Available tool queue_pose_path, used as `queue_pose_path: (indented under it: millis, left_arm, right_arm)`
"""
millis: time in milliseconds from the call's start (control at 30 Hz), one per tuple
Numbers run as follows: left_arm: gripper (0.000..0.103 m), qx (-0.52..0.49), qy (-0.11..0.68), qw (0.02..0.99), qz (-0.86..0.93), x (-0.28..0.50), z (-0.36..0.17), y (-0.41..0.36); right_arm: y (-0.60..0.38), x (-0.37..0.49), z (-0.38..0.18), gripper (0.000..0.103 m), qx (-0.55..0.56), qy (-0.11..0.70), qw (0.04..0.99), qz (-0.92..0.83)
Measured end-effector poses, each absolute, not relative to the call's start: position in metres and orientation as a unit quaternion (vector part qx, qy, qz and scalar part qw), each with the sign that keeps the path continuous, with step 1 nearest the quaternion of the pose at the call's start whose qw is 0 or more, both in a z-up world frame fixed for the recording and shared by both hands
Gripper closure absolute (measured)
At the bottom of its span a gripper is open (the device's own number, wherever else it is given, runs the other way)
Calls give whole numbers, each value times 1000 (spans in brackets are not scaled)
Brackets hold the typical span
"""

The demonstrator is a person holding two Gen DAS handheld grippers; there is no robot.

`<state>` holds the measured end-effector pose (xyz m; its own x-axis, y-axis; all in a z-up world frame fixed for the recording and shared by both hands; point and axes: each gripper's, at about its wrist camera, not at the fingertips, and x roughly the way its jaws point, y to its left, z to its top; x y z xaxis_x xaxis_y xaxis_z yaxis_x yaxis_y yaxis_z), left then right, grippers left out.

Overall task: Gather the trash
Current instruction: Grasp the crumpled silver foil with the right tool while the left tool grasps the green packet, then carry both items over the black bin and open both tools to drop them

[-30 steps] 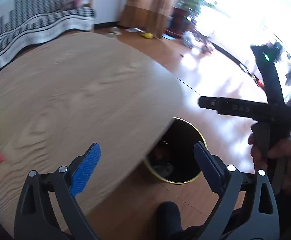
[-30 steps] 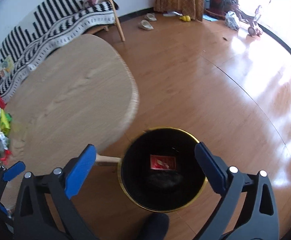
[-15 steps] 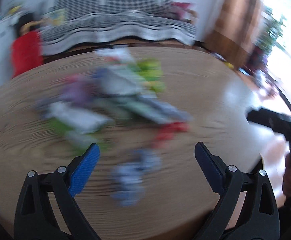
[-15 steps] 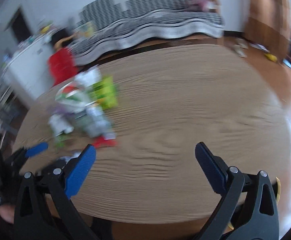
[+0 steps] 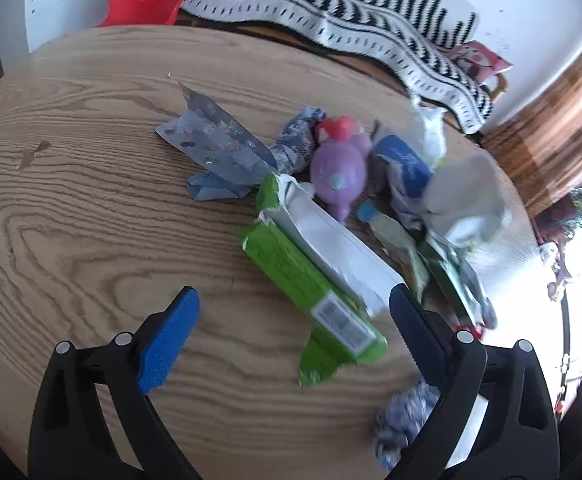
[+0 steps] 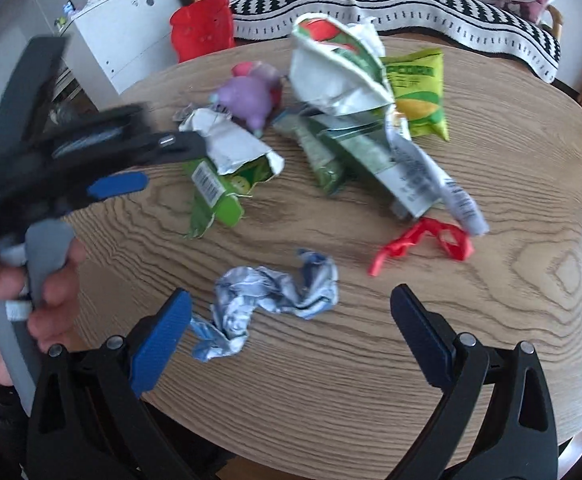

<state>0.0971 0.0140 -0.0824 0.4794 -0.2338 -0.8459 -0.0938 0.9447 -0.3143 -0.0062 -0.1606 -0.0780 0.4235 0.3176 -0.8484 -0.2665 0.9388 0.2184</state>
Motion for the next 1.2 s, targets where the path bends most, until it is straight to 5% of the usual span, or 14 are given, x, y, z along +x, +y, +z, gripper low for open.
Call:
queue_pose_path:
  millis: [400,467,567,733,1200]
  left_arm:
    - [10,-155,516,842,-19,124,-97,-8]
    - [25,-139,514,846,-22,122,-96,-16]
    - [57,-142,514,844,-56,117,-94,-23]
    - [78,-110,499,857,-66,100,-79,-30]
    - [84,-25,435,897,-78,44,-25,-33]
  right_arm:
    - [-135,-9,-89,11,4,508,846,160]
    - [-131,-9,-93,21,-5,510,846,157]
    - [-125,-18,-93,51,-29,498,853,153]
    - [-129,-26,-87,63,-13,497,851,170]
    - [-199,-40,-31,63,10,438,886,153]
